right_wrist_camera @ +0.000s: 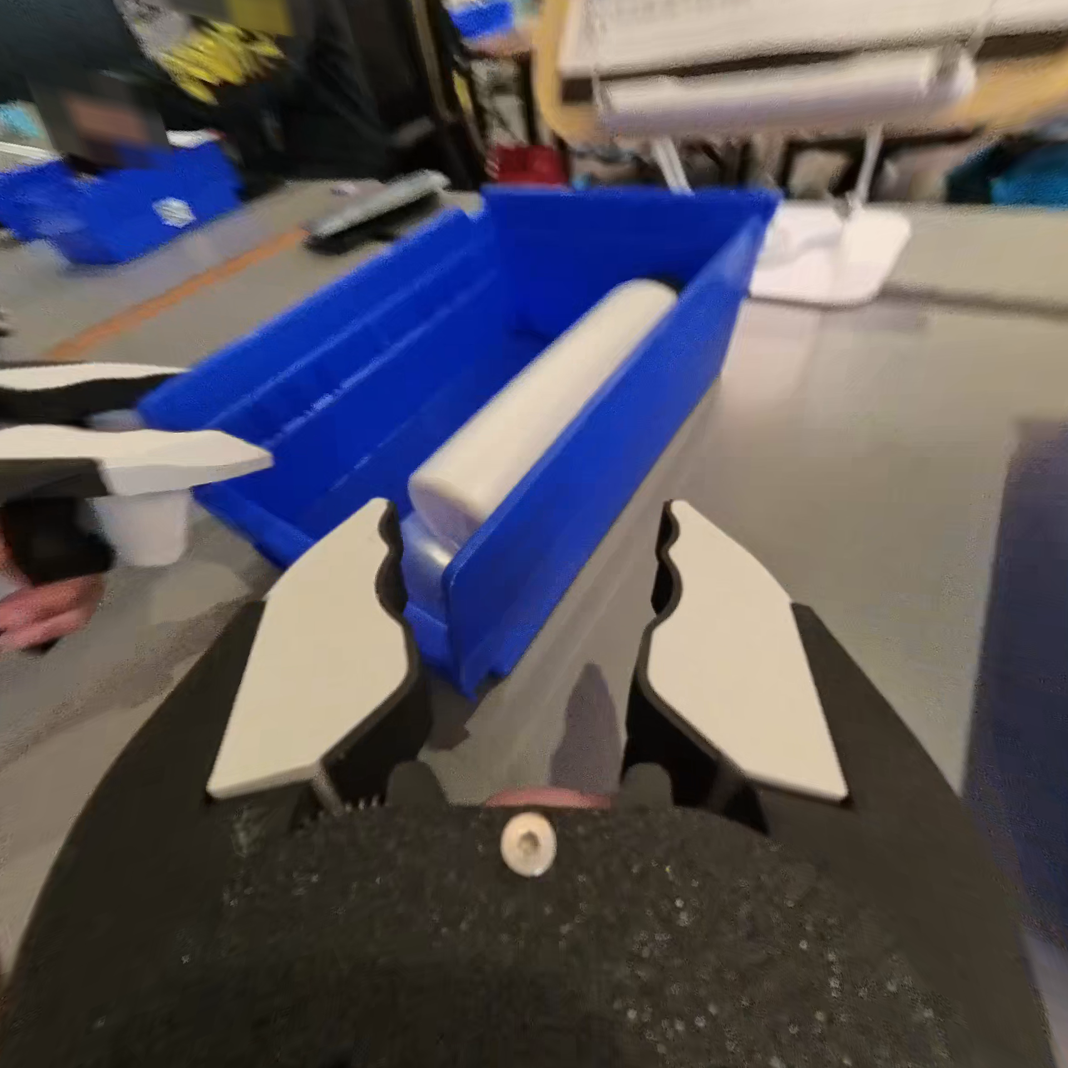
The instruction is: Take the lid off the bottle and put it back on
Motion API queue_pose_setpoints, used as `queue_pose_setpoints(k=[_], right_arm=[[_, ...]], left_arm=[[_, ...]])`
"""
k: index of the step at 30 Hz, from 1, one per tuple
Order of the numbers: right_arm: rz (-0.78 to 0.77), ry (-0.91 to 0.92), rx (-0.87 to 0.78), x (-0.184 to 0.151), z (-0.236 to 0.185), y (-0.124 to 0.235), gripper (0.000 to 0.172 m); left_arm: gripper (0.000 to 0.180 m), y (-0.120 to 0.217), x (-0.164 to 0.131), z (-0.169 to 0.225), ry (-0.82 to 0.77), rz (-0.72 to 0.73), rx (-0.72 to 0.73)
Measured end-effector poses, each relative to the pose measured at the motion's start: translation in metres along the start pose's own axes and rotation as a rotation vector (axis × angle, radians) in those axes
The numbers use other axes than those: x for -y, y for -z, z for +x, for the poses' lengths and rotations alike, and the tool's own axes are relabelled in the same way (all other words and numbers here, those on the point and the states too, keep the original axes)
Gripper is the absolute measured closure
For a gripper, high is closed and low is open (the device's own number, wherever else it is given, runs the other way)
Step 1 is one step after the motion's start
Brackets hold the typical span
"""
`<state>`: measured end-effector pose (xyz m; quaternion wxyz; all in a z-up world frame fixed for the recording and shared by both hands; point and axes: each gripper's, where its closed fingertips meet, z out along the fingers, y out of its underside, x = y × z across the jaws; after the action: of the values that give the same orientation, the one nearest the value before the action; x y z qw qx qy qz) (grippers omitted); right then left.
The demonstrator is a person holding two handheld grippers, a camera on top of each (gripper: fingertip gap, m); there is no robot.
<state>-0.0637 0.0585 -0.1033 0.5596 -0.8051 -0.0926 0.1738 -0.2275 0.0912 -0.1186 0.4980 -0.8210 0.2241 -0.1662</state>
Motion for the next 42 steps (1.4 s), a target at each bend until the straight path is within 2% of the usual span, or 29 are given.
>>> queue_pose_setpoints(k=[1, 4, 6, 7, 8, 10, 11, 15, 19, 24, 31, 36, 38, 42], right_arm=[[-0.034, -0.019, -0.056, -0.012, -0.001, -0.007, 0.088], [-0.098, -0.007, -0.120, -0.038, -0.011, -0.020, 0.091], [-0.103, 0.026, -0.247, -0.037, -0.001, -0.019, 0.109], [-0.080, 0.038, -0.256, -0.032, -0.002, -0.019, 0.117], [-0.066, 0.033, -0.246, -0.029, -0.005, -0.019, 0.143], [-0.081, -0.001, -0.309, -0.028, 0.000, -0.017, 0.155], [-0.091, 0.004, -0.306, -0.027, -0.002, -0.016, 0.159], [-0.110, 0.053, -0.389, -0.029, -0.014, -0.018, 0.163], [-0.067, 0.086, -0.372, -0.013, -0.044, -0.038, 0.163], [-0.081, 0.149, -0.312, 0.007, -0.103, -0.090, 0.161], [-0.149, 0.173, -0.228, 0.005, -0.175, -0.155, 0.160], [-0.175, 0.158, -0.190, -0.010, -0.199, -0.180, 0.158], [-0.168, 0.171, -0.205, -0.009, -0.201, -0.184, 0.158], [-0.166, 0.071, -0.158, -0.006, -0.202, -0.194, 0.155]], left_arm=[[0.098, -0.003, -0.003, 0.002, 0.041, -0.005, -0.035], [0.116, -0.013, -0.009, -0.003, 0.077, -0.026, -0.043], [0.129, -0.018, -0.009, -0.010, 0.078, -0.021, -0.019], [0.132, -0.019, -0.008, -0.012, 0.098, -0.020, -0.019], [0.143, -0.018, -0.006, -0.017, 0.134, -0.018, -0.012], [0.171, -0.015, -0.004, -0.029, 0.185, -0.015, 0.017], [0.172, -0.014, -0.005, -0.031, 0.174, -0.027, 0.028], [0.177, -0.006, -0.003, -0.047, 0.092, -0.028, 0.124], [0.177, 0.012, 0.011, -0.086, 0.125, 0.034, 0.195], [0.177, 0.037, 0.019, -0.162, 0.204, 0.100, 0.271], [0.177, 0.063, -0.003, -0.250, 0.263, 0.063, 0.332], [0.176, 0.057, -0.023, -0.280, 0.291, 0.006, 0.306], [0.176, 0.054, -0.021, -0.284, 0.297, 0.015, 0.289], [0.176, 0.049, -0.018, -0.293, 0.319, 0.023, 0.301]])
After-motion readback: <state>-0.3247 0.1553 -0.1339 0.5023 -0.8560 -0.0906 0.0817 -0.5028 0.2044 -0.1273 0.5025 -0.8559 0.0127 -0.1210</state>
